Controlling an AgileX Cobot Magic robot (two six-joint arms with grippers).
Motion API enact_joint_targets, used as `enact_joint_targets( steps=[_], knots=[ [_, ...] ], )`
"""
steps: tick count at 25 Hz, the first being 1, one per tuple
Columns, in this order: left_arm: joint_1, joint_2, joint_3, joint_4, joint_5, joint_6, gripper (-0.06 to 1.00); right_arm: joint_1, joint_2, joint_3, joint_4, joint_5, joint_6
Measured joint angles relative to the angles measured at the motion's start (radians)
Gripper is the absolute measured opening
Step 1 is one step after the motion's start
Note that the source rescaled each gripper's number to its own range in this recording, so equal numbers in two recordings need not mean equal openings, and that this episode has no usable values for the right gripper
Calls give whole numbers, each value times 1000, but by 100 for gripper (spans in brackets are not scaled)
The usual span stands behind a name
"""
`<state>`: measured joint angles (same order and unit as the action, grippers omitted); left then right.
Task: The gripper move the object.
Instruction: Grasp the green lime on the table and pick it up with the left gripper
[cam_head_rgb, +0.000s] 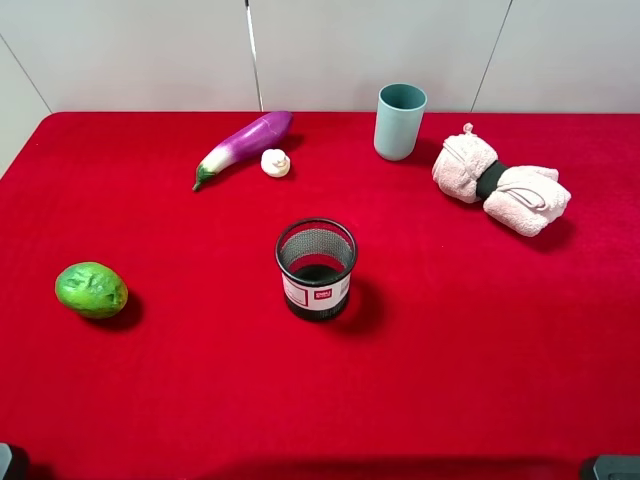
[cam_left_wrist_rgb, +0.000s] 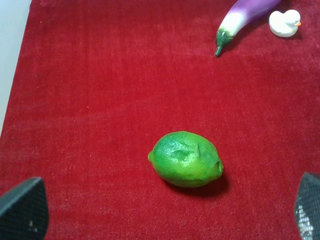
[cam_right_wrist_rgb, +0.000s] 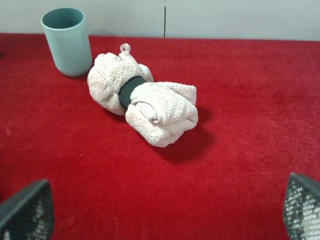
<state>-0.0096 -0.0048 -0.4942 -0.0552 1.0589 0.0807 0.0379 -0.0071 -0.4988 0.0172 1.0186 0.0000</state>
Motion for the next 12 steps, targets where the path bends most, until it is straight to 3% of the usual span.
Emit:
enact_joint_targets(
  steps=[12],
  knots=[
    [0,0,0,0,0,0,96,0,0,0,0,0,0]
  ],
)
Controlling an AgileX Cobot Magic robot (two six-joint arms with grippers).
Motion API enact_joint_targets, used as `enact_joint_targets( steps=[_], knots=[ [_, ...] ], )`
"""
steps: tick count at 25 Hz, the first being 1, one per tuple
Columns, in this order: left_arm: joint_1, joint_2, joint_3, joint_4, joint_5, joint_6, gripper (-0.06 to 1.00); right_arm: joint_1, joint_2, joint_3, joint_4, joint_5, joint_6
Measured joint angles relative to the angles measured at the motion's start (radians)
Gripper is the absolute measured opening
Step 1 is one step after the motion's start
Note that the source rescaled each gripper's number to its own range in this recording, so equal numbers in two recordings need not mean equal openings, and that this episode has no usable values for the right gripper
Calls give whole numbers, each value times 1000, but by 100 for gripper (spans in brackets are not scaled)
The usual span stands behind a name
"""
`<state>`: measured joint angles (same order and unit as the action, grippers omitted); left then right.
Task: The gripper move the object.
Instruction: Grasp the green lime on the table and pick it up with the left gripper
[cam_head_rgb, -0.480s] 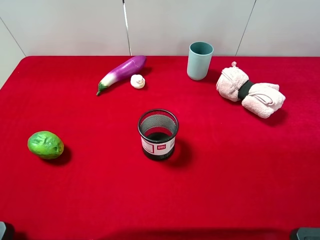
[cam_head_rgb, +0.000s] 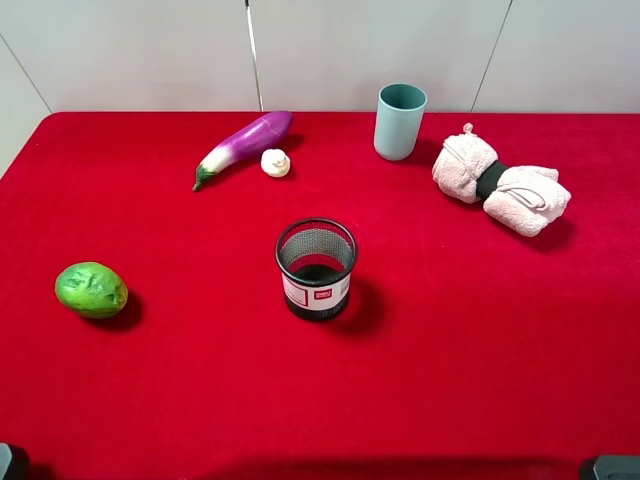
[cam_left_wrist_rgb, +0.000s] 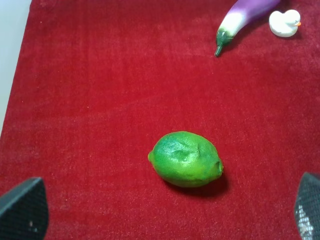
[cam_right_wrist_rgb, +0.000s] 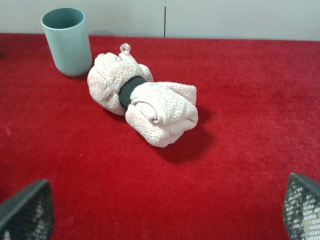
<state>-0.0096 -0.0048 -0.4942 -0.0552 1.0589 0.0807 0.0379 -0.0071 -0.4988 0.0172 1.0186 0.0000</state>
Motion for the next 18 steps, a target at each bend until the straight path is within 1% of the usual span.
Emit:
enact_joint_targets(
  steps=[10,14,18],
  knots=[
    [0,0,-7,-1,-1,0,96,0,0,0,0,0,0],
    [0,0,-42,-1,-1,0,96,0,0,0,0,0,-5],
    [0,38,-95,0,30,0,96,0,0,0,0,0,0]
  ],
)
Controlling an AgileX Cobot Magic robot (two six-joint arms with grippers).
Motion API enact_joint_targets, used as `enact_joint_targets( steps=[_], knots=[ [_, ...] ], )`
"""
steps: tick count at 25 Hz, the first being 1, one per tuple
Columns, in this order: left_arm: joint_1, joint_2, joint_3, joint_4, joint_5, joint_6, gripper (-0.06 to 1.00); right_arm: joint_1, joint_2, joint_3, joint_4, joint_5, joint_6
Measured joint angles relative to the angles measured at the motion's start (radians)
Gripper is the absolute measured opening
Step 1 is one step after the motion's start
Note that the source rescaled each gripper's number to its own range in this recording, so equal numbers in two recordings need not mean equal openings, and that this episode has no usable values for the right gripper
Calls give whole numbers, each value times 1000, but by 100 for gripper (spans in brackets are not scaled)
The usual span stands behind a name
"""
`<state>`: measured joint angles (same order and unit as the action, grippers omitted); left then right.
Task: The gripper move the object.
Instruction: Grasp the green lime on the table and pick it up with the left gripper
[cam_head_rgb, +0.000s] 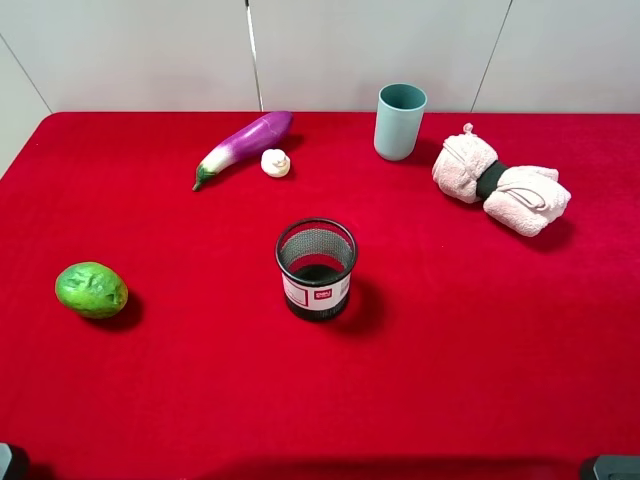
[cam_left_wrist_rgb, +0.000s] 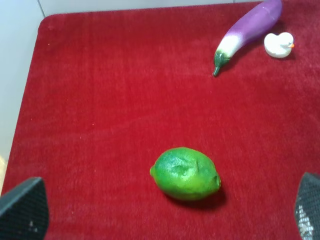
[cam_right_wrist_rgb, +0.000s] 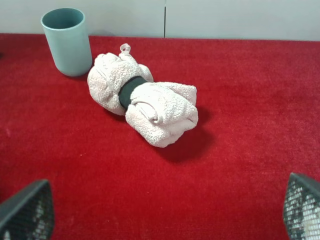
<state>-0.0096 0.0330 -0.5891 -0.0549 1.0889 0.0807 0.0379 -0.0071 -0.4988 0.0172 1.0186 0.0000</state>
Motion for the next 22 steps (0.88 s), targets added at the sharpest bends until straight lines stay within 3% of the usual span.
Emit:
enact_joint_targets(
  steps=[5,12,22],
  knots=[
    [0,187,-80,0,38,21,96,0,0,0,0,0,0],
    [-2,441,-168,0,55,129,96,0,0,0,0,0,0],
    [-132,724,-174,3,75,148,96,0,0,0,0,0,0]
  ],
)
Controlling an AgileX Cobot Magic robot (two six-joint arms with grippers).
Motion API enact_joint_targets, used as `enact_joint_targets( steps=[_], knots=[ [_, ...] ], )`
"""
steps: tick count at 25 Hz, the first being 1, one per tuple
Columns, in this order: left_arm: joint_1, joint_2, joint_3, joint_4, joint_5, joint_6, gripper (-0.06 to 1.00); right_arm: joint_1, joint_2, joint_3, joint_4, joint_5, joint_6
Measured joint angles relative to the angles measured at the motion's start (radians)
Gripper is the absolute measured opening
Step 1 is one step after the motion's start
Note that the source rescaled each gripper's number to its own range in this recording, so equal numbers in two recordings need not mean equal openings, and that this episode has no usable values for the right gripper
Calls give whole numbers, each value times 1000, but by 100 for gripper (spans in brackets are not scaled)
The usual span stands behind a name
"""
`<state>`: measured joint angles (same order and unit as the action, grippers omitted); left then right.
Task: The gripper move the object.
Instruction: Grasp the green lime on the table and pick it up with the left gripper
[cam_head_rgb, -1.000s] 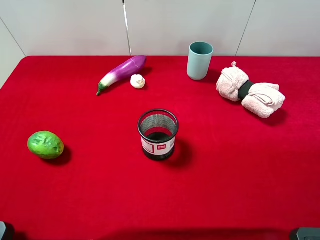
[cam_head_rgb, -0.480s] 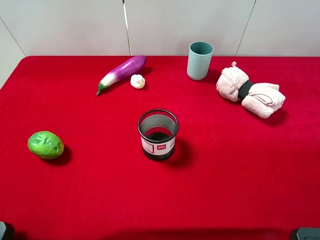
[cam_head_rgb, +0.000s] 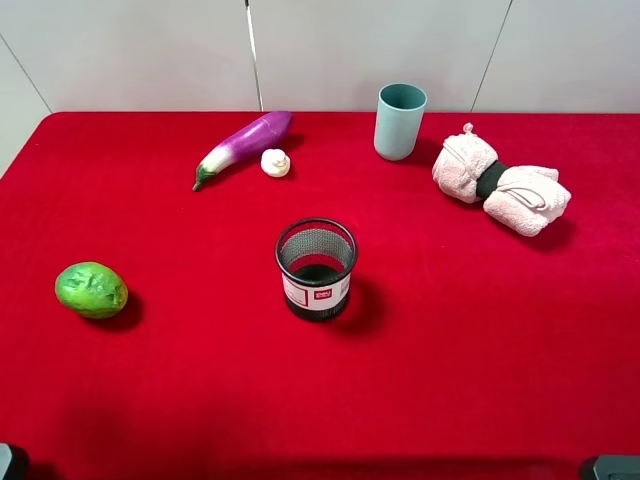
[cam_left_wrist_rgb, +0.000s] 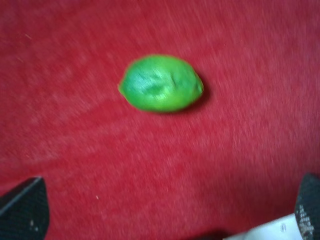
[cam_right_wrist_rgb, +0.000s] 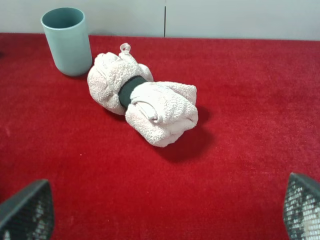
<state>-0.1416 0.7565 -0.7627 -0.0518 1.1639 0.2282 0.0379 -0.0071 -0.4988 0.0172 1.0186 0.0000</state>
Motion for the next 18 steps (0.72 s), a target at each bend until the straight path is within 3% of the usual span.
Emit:
enact_joint_targets(
  steps=[6,18],
  knots=[
    [-42,167,0,25,2,28,96,0,0,0,0,0,0],
    [-44,386,0,60,-45,170,96,0,0,0,0,0,0]
  ],
)
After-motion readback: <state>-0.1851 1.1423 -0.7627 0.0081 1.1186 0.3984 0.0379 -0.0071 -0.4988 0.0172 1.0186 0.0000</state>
